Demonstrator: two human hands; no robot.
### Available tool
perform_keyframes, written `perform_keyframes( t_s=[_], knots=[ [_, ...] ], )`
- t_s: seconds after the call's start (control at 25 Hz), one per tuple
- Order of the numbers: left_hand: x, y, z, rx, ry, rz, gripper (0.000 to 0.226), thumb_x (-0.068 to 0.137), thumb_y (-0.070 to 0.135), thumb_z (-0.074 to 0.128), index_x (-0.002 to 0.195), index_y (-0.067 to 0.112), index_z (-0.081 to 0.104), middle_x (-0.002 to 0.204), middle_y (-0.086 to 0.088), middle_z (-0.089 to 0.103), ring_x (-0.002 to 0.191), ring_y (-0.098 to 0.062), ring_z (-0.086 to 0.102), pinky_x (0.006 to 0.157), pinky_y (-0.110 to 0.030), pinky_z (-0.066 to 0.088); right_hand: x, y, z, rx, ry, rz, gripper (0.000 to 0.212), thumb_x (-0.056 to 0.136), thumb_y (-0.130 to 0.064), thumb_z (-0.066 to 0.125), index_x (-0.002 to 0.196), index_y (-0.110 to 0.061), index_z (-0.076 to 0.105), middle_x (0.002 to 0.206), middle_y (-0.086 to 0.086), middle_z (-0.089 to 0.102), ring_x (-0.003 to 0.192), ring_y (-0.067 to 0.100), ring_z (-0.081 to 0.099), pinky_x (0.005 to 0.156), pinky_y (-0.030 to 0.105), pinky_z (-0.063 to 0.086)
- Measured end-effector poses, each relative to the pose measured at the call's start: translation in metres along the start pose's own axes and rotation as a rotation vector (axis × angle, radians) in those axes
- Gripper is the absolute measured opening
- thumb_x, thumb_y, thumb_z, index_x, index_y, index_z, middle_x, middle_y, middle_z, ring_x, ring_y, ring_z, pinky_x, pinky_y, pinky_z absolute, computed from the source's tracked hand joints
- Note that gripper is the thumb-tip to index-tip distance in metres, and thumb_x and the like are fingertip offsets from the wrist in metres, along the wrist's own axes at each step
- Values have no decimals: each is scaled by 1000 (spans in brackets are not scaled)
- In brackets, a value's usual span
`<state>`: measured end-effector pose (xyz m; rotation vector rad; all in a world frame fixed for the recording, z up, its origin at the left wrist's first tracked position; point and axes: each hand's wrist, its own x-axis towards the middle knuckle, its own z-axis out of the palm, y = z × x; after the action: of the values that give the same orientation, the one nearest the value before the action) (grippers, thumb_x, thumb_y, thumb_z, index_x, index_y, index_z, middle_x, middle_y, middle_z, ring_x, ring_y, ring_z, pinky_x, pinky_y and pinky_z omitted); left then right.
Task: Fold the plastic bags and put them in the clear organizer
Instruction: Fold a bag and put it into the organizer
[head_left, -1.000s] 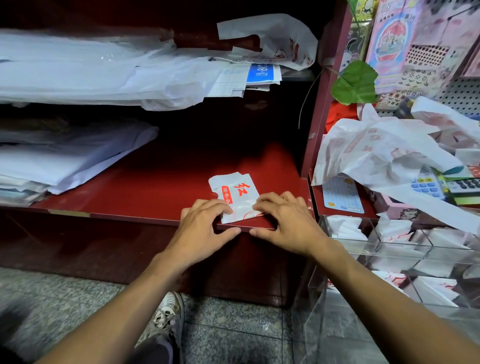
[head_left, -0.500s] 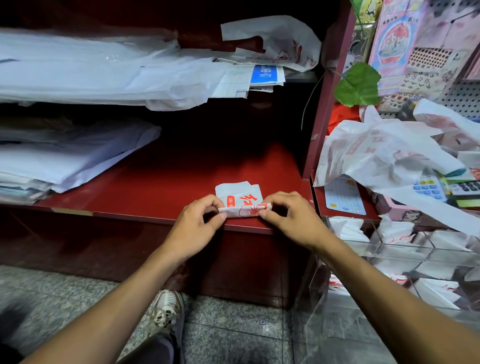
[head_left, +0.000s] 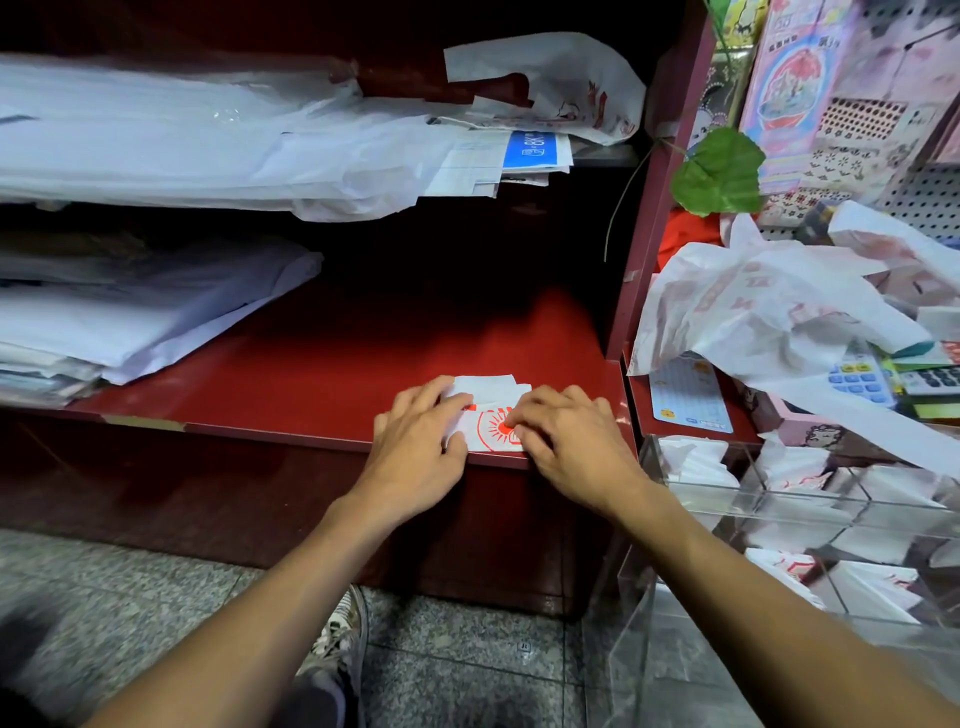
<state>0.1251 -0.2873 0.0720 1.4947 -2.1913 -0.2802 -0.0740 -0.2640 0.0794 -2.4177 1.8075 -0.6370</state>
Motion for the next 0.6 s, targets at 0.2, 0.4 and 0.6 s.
perform_keyframes(
  t_s=[0.2,0.4,0.6],
  knots=[
    [0,-3,1,26,-141,60,57,87,34,31,142,33,47,152,18,38,141,-5,21,99,-26,11,-9,11,-5,23,-76,-52,37,93,-52,56,125,-34,62,140,-15,48,116,14,44,88,32,28],
    [-5,-9,-2,-14,-156,120,53,92,42,35,143,38,45,151,21,38,141,-3,18,101,-24,8,-14,9,-5,-72,-58,-86,52,83,-44,71,130,-29,58,148,-7,28,123,18,37,96,36,35],
    [-3,-14,-3,33,-191,156,67,84,49,69,144,41,41,152,19,35,144,-5,15,106,-25,8,-17,8,-4,-50,-7,-93,76,80,-41,72,145,-34,33,151,-11,30,119,15,37,89,34,33]
  ],
)
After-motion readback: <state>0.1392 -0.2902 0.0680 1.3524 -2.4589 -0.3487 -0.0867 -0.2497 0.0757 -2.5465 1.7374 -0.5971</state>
